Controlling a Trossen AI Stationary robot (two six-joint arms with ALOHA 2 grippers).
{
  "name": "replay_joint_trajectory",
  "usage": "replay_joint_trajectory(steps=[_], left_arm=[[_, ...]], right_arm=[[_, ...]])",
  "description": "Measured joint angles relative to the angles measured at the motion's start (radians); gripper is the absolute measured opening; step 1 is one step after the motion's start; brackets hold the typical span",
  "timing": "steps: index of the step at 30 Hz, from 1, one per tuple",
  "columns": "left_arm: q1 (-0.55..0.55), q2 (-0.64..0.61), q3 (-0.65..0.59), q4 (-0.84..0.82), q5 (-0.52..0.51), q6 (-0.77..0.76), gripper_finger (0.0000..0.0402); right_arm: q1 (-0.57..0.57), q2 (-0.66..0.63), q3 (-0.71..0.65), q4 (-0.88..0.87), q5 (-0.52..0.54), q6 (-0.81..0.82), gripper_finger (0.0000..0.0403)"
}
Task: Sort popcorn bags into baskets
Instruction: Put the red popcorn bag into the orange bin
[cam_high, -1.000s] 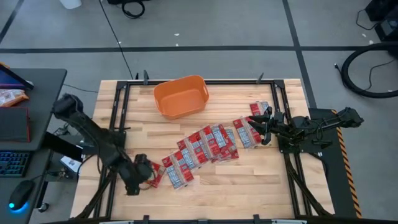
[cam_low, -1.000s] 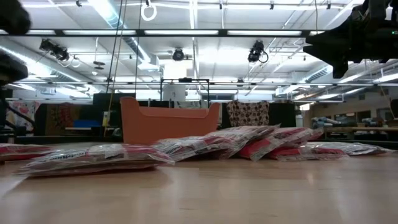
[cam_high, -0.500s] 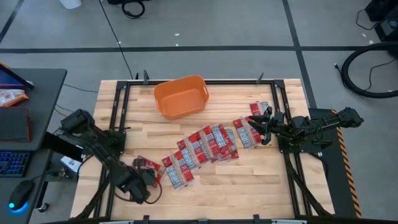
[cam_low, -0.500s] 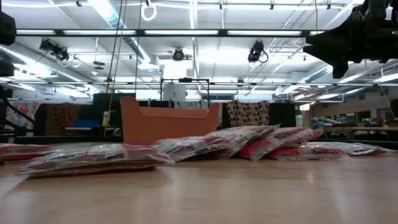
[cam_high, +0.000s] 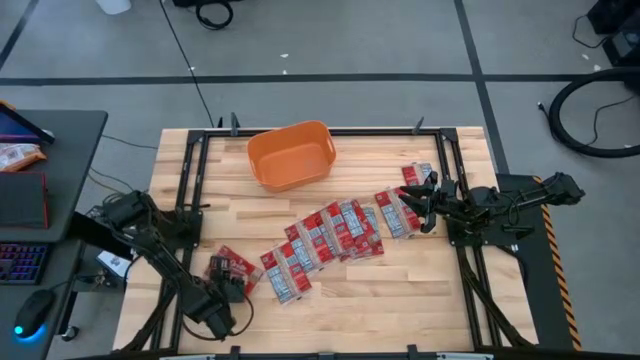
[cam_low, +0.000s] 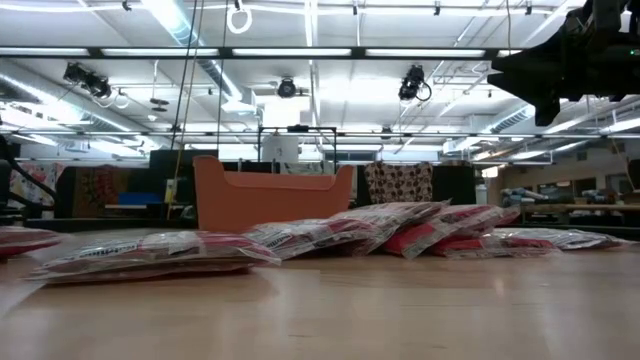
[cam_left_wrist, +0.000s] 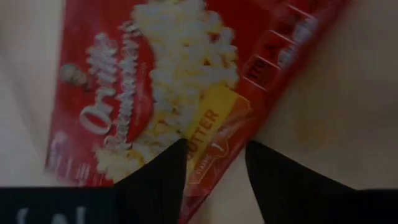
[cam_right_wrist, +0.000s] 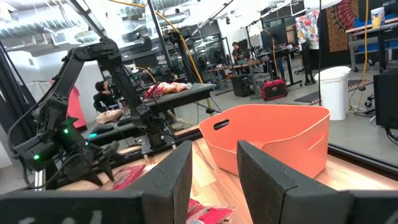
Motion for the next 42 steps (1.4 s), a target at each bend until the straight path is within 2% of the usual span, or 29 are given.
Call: replay_joint_trajectory(steps=[5, 12, 19, 22, 26, 30, 33, 36, 38, 42], left_arm=[[-0.02, 0.004, -0.004, -0.025, 0.001, -0.019, 0.0111], [-0.021, 0.004, -0.004, -0.025, -0.003, -0.105, 0.0011], [0.035, -0.041, 0.041, -0.09, -0.002, -0.112, 0.0004], [0.065, -0.072, 0.103, -0.185, -0.058, -0.111, 0.0003], [0.106, -0.114, 0.155, -0.217, -0.148, -0.122, 0.0003], [0.151, -0.119, 0.161, -0.132, -0.29, -0.143, 0.0002], [0.198, -0.116, 0.139, 0.016, -0.398, -0.098, 0.0001], [0.26, -0.114, 0.097, 0.18, -0.462, -0.022, 0.0001], [0.299, -0.114, 0.085, 0.246, -0.445, 0.02, 0.0001], [0.365, -0.114, 0.085, 0.32, -0.221, 0.061, 0.0018]], right_arm=[[0.0, 0.0, 0.0, 0.0, 0.0, 0.0, 0.0132], [0.0, 0.0, 0.0, 0.0, 0.0, 0.0, 0.0132], [0.0, 0.0, 0.0, 0.0, 0.0, 0.0, 0.0132], [0.0, 0.0, 0.0, 0.0, 0.0, 0.0, 0.0132], [0.0, 0.0, 0.0, 0.0, 0.0, 0.0, 0.0132], [0.0, 0.0, 0.0, 0.0, 0.0, 0.0, 0.0132], [0.0, 0.0, 0.0, 0.0, 0.0, 0.0, 0.0132], [0.0, 0.0, 0.0, 0.0, 0.0, 0.0, 0.0132], [0.0, 0.0, 0.0, 0.0, 0.0, 0.0, 0.0132], [0.0, 0.0, 0.0, 0.0, 0.0, 0.0, 0.0132]])
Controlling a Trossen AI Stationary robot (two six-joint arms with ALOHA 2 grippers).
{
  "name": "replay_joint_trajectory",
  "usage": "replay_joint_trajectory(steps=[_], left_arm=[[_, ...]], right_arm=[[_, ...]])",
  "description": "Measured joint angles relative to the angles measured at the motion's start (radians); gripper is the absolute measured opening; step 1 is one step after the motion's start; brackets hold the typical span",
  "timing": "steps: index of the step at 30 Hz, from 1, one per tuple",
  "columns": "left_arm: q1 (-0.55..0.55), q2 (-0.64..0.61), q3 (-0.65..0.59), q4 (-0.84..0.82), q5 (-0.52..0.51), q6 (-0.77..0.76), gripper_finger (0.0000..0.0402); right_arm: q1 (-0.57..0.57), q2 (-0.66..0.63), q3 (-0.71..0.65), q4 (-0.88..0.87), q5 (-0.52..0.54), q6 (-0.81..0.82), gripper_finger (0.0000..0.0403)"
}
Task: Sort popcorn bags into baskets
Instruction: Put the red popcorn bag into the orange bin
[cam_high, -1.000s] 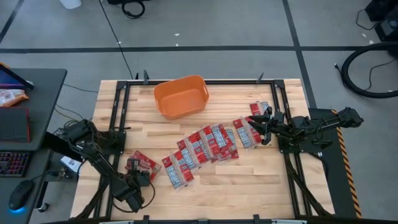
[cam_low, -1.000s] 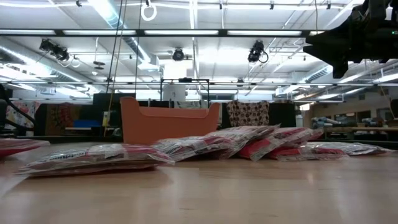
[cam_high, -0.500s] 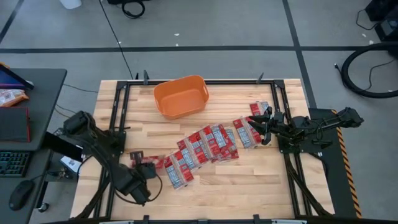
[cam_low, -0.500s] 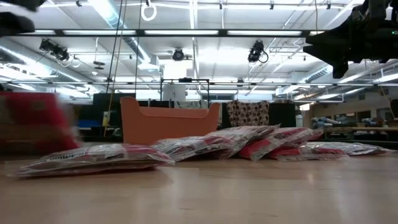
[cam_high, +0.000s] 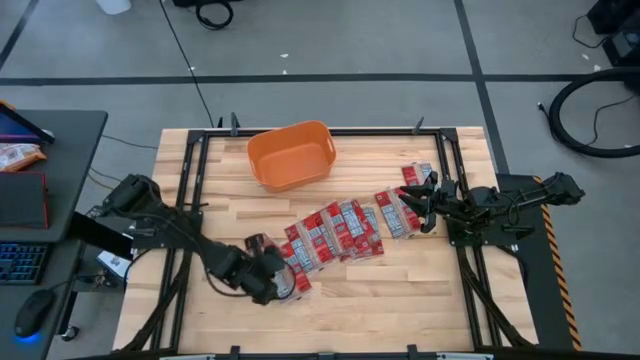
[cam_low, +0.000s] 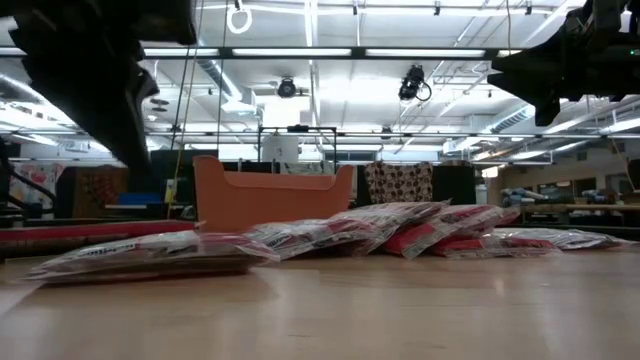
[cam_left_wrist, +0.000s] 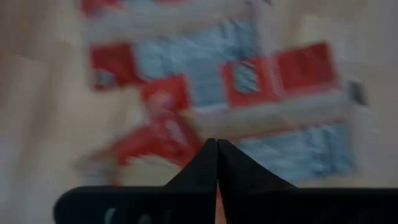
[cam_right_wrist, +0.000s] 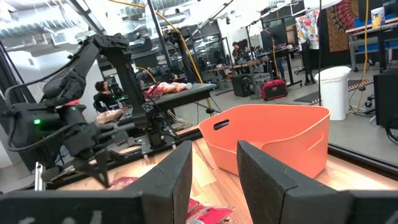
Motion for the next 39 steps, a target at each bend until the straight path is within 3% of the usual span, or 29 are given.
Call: replay_joint_trajectory(steps=[3, 7, 12, 17, 23, 29, 33, 39], left_arm=[[0.015, 0.006, 0.0, 0.03, 0.102, -0.08, 0.0051], [-0.009, 0.034, -0.001, 0.03, 0.129, -0.195, 0.0108], [-0.03, 0.048, -0.001, -0.008, 0.13, -0.231, 0.0175], [-0.029, 0.082, 0.053, -0.098, 0.079, -0.243, 0.0171], [-0.036, 0.237, 0.288, -0.388, -0.006, -0.132, 0.0131], [-0.058, 0.342, 0.36, -0.458, 0.032, -0.136, 0.0124], [-0.073, 0.365, 0.359, -0.489, 0.04, -0.213, 0.0145], [-0.071, 0.366, 0.359, -0.491, 0.004, -0.258, 0.0208]], right_arm=[[0.0, 0.0, 0.0, 0.0, 0.0, 0.0, 0.0132], [0.0, 0.0, 0.0, 0.0, 0.0, 0.0, 0.0132], [0.0, 0.001, 0.0, 0.008, 0.0, 0.0, 0.0132], [0.0, 0.002, 0.0, 0.009, 0.0, 0.0, 0.0132], [0.0, 0.005, 0.0, 0.017, 0.0, 0.0, 0.0132], [0.0, 0.008, 0.0, 0.02, 0.0, 0.0, 0.0132], [0.0, 0.008, 0.0, 0.02, 0.0, 0.0, 0.0132], [0.0, 0.008, 0.0, 0.02, 0.0, 0.0, 0.0132]])
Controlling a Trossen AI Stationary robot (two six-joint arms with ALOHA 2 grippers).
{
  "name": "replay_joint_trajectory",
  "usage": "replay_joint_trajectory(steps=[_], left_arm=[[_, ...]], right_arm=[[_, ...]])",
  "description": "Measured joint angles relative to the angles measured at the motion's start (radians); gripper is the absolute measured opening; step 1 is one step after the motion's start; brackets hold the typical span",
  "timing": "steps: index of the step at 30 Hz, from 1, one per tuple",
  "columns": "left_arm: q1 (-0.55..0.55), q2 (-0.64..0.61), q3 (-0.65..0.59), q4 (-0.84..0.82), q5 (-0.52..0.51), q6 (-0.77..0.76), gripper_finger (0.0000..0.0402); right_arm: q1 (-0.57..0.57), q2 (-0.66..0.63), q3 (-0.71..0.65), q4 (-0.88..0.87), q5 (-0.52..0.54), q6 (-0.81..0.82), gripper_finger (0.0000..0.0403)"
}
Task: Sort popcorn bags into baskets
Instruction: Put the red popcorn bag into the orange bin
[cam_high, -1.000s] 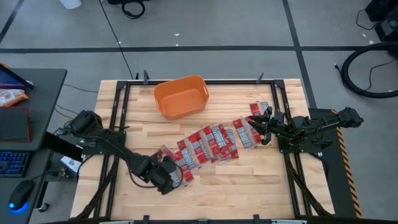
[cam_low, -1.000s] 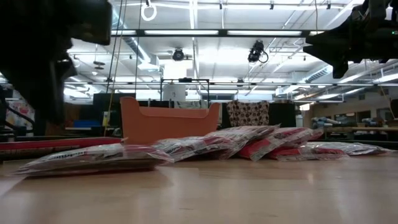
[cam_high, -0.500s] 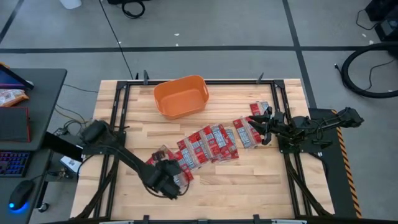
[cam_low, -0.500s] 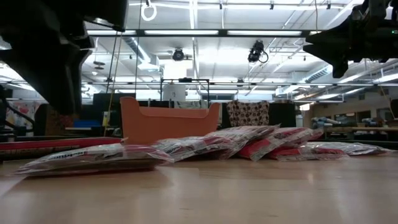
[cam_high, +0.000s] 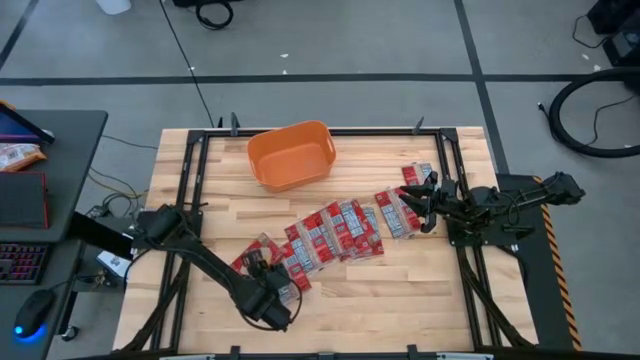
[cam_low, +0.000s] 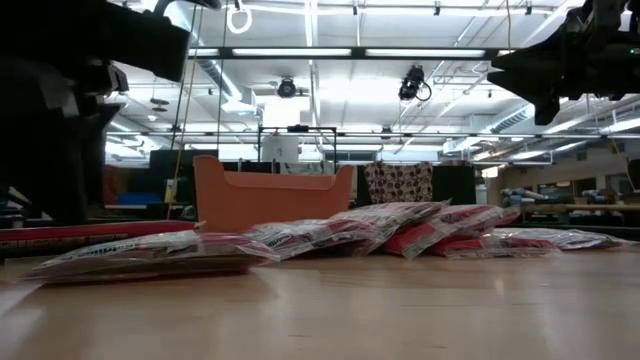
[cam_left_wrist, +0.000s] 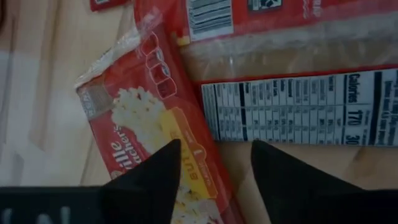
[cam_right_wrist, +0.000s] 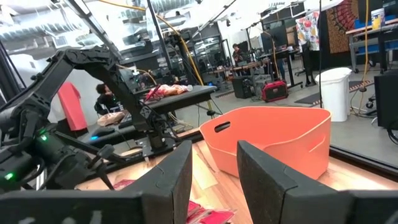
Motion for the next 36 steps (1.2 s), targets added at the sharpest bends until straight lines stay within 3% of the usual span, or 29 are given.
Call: replay_joint_trajectory(steps=[4, 11, 16, 24, 30, 36], left_arm=[[0.0, 0.0, -0.044, 0.006, -0.001, -0.026, 0.0227], [-0.001, 0.0, -0.124, 0.023, 0.018, -0.079, 0.0209], [-0.001, -0.003, -0.164, 0.023, 0.031, -0.079, 0.0164], [-0.002, -0.017, -0.182, 0.002, 0.064, -0.039, 0.0019], [0.017, -0.11, -0.174, -0.114, 0.055, -0.027, 0.0011], [0.061, -0.254, -0.141, -0.181, -0.111, 0.0, 0.001]], right_arm=[[0.0, 0.0, 0.0, 0.0, 0.0, 0.0, 0.0132], [0.0, 0.0, 0.0, 0.0, 0.0, 0.0, 0.0132], [0.0, 0.0, 0.0, 0.0, 0.0, 0.0, 0.0132], [0.0, 0.0, 0.0, 0.0, 0.0, 0.0, 0.0132], [0.0, 0.0, 0.0, 0.0, 0.0, 0.0, 0.0132], [0.0, 0.0, 0.0, 0.003, 0.0, 0.0, 0.0132]])
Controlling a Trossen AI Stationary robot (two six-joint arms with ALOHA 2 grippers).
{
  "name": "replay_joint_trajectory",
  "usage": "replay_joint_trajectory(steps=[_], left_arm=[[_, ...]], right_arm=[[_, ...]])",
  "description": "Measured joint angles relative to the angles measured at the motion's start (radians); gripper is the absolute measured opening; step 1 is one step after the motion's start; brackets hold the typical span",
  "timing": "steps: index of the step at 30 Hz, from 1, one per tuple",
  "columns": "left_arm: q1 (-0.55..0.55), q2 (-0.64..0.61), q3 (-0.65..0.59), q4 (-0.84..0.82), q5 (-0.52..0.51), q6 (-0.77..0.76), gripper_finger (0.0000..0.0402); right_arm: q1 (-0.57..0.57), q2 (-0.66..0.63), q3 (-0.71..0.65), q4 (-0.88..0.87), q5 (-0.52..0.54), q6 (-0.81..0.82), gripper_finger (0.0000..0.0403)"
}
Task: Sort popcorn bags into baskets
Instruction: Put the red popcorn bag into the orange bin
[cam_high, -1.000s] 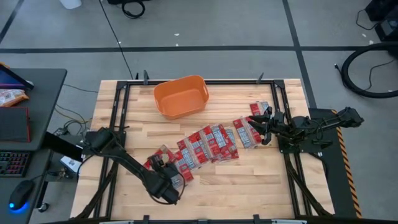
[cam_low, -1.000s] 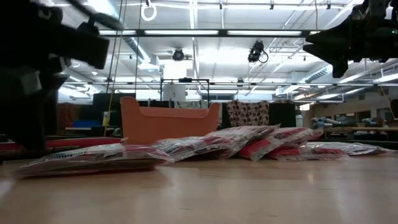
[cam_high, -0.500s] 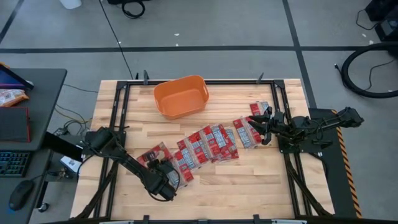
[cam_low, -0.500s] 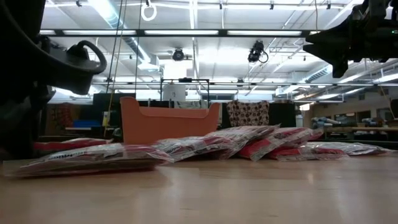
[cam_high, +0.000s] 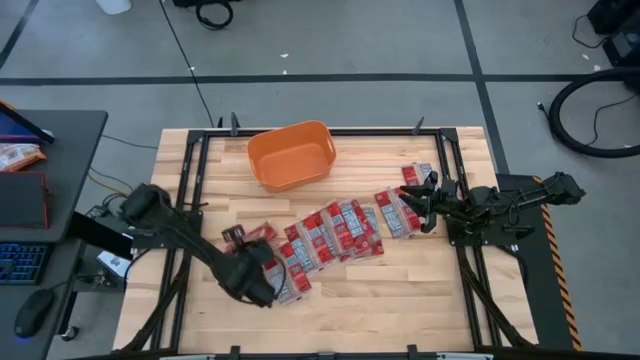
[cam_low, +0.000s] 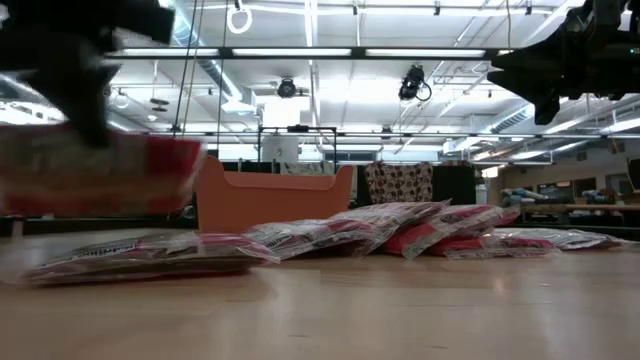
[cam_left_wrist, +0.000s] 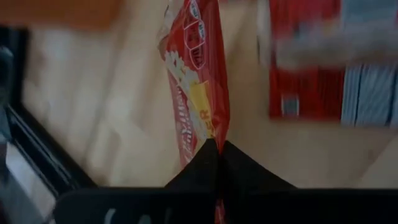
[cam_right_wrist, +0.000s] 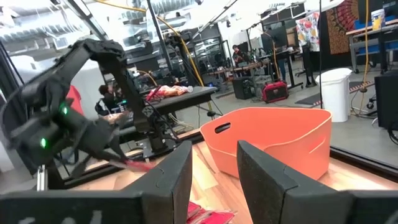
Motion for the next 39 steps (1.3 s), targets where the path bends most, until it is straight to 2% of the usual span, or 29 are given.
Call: replay_joint_trajectory(steps=[5, 8, 11, 15, 18, 23, 27, 30, 34, 36, 39], left_arm=[[0.067, -0.117, 0.011, 0.034, -0.187, 0.155, 0.0009], [0.13, -0.178, 0.012, 0.133, -0.291, 0.33, 0.0009], [0.221, -0.213, 0.012, 0.304, -0.316, 0.555, 0.0009], [0.363, -0.213, 0.013, 0.55, -0.234, 0.857, 0.0009], [0.485, -0.191, 0.013, 0.648, -0.17, 1.012, 0.0009], [0.674, -0.154, 0.013, 0.652, -0.169, 1.154, 0.0009], [0.777, -0.11, 0.013, 0.66, -0.16, 1.263, 0.0009], [0.836, -0.069, 0.013, 0.675, -0.132, 1.281, 0.0025], [0.872, -0.033, 0.013, 0.642, -0.117, 1.237, 0.0084], [0.858, -0.034, 0.013, 0.609, -0.039, 1.194, 0.0115], [0.795, -0.052, 0.013, 0.606, 0.185, 1.177, 0.015]], right_arm=[[0.0, 0.0, 0.0, 0.001, -0.001, 0.0, 0.0132], [0.0, 0.0, 0.0, 0.001, -0.001, 0.0, 0.0132], [0.0, 0.0, 0.0, 0.002, -0.003, 0.0, 0.0132], [0.0, 0.0, 0.0, 0.002, -0.003, 0.0, 0.0132], [0.0, 0.0, 0.0, 0.002, -0.003, 0.0, 0.0132], [0.0, 0.0, 0.0, 0.003, -0.003, 0.0, 0.0132], [0.0, 0.0, 0.0, 0.004, -0.003, 0.0, 0.0132], [0.0, 0.0, 0.0, 0.004, -0.003, 0.0, 0.0132], [0.0, 0.0, 0.0, 0.008, -0.003, 0.0, 0.0132], [0.0, 0.0, 0.0, 0.008, -0.003, 0.0, 0.0132], [0.0, 0.0, 0.0, 0.008, -0.003, 0.0, 0.0132]])
